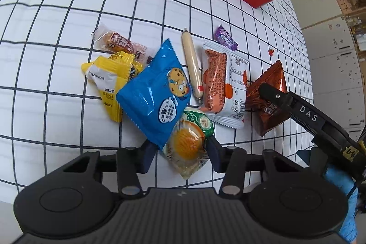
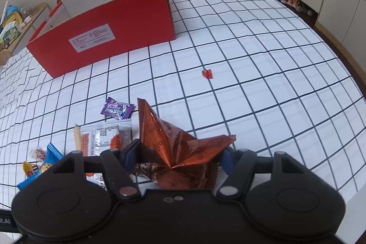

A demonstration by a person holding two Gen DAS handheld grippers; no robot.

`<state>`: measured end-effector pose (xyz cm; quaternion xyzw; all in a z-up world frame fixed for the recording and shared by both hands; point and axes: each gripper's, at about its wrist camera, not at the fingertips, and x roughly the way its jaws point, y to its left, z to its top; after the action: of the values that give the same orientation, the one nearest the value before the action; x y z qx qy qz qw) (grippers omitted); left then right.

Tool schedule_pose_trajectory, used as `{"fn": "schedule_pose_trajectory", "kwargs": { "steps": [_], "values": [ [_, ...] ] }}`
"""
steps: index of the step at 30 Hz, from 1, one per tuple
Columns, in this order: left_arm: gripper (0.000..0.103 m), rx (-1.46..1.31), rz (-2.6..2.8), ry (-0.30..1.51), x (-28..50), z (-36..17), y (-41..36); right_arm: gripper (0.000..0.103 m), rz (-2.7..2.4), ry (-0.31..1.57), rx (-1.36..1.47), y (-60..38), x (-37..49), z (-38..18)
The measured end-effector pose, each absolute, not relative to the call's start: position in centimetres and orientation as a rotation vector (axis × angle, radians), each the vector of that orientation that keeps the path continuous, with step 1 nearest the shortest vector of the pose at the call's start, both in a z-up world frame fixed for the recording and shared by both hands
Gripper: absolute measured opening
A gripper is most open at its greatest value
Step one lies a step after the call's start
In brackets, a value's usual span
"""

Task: Organize snacks
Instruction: 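Grasp the egg snack with left tool while right tool grasps brown foil packet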

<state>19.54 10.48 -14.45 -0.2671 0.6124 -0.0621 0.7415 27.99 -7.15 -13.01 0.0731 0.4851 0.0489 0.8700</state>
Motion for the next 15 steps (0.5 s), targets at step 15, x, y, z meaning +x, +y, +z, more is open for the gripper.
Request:
{"fn": "schedule_pose_trajectory", "kwargs": {
  "steps": [15],
  "values": [
    [0.043,-0.552,-0.213,1.380,17.2,-14.3,10.4,0.060,0.080,0.986,0.192,-8.1,24.2,-11.9]
  ]
}}
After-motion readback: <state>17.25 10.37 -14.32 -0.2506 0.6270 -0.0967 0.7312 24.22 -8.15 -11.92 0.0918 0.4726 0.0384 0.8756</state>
